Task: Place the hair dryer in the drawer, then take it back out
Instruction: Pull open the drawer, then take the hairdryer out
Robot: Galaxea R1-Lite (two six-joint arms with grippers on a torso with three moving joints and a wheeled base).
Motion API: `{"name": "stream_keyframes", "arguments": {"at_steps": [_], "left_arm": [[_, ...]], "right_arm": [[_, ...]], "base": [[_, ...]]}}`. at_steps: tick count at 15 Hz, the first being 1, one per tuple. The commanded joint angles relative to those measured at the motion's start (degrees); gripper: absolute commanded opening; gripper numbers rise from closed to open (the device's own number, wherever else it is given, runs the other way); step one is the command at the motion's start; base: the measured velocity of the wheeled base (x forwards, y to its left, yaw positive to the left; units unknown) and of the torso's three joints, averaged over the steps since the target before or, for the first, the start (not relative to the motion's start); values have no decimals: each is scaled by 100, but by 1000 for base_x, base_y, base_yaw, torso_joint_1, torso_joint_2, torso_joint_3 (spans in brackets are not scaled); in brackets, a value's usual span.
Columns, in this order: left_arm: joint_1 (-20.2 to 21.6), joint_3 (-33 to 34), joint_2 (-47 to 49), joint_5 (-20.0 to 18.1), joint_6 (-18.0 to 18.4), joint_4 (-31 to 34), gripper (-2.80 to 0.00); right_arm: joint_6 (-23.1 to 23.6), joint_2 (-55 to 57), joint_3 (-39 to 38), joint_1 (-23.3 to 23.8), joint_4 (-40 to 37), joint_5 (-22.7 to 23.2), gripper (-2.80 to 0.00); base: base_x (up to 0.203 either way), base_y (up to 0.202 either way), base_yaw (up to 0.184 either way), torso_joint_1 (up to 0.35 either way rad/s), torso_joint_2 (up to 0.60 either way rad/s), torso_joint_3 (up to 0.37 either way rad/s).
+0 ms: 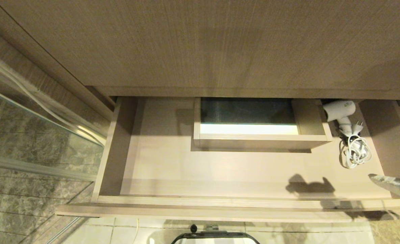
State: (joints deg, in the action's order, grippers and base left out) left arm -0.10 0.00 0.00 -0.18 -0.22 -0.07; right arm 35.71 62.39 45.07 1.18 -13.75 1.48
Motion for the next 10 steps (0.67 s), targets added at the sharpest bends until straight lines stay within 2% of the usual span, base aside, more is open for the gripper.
{"name": "stream_keyframes", "arguments": {"at_steps": [1, 6, 10], "left_arm": [[1, 0, 0, 1, -4, -1, -280], [1, 5, 0, 1, -4, -1, -280], [1, 0, 0, 1, -4, -1, -280]], "right_arm": [[-33, -172, 88, 527, 201, -11, 0], [-92, 634, 647, 1794, 309, -6, 0], [-218, 1384, 1030, 2435, 579, 24, 0]], "base": [[0, 0, 0, 0, 0, 0], [0, 0, 0, 0, 0, 0], [0, 0, 0, 0, 0, 0]]}}
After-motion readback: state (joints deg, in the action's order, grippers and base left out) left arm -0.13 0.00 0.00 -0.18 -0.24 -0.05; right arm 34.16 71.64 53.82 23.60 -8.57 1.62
